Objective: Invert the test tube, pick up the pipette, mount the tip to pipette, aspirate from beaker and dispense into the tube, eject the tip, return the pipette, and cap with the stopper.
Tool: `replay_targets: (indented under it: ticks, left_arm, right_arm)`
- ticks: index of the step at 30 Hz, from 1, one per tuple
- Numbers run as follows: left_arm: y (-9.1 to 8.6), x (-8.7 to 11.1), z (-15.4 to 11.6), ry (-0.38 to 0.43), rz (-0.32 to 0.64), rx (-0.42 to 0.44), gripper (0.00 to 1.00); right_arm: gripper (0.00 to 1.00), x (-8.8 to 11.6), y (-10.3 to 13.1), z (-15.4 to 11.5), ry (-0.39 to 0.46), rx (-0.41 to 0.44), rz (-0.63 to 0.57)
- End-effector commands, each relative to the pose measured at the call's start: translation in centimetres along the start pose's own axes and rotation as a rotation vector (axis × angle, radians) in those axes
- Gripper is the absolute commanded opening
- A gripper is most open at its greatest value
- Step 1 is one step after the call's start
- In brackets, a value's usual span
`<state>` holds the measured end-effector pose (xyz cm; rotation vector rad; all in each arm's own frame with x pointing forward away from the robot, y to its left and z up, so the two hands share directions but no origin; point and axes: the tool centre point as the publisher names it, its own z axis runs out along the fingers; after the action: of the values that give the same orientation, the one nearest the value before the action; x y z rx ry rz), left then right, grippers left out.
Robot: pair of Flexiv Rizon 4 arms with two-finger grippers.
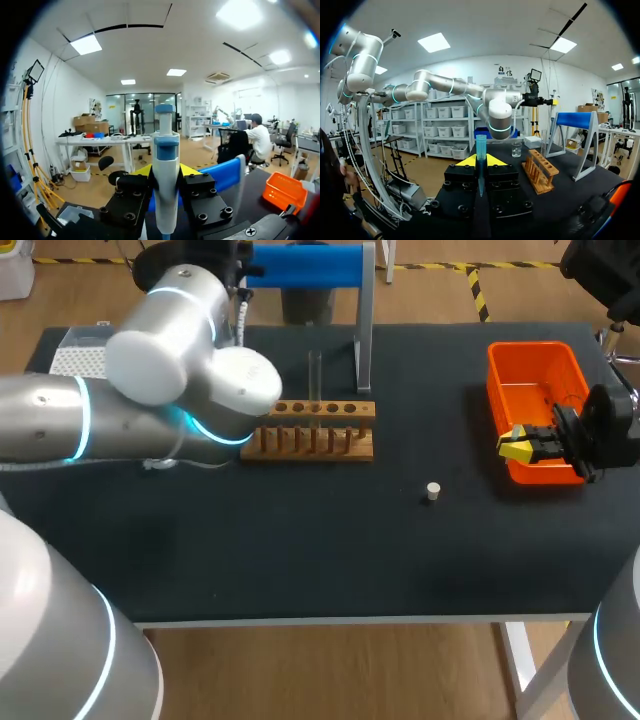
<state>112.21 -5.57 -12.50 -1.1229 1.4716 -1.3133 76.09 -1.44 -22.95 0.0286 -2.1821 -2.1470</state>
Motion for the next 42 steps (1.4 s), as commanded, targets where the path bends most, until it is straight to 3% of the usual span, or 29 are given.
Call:
replay_targets:
  ticks: [1, 6, 9, 28, 33, 42]
  left_arm:
    - [-1.6, -0.3, -3.8, 0.235, 0.003, -0.084, 0.0]
    - [-2.6, 0.8, -6.3, 0.352, 0.03, -0.123, 0.0]
    - [-3.2, 1.9, -7.9, 0.509, 0.073, -0.181, 0.0]
    - [-3.2, 1.9, -7.9, 0.509, 0.073, -0.181, 0.0]
    - [-4.3, 3.0, -11.0, 0.656, 0.121, -0.153, 0.0]
    - [-5.7, 5.3, -17.1, 0.791, 0.084, -0.018, 0.0]
  right_arm:
    - [0.0, 0.0, 0.0, -0.1, 0.001, 0.0, -0.001]
    - [0.0, 0.0, 0.0, -0.1, 0.001, 0.0, -0.001]
    - [0.0, 0.0, 0.0, -0.1, 0.001, 0.0, -0.001]
    - [0.0, 0.0, 0.0, -0.1, 0.001, 0.0, -0.001]
    - [0.0, 0.0, 0.0, -0.1, 0.001, 0.0, -0.001]
    - [0.0, 0.0, 0.0, -0.1, 0.001, 0.0, -0.001]
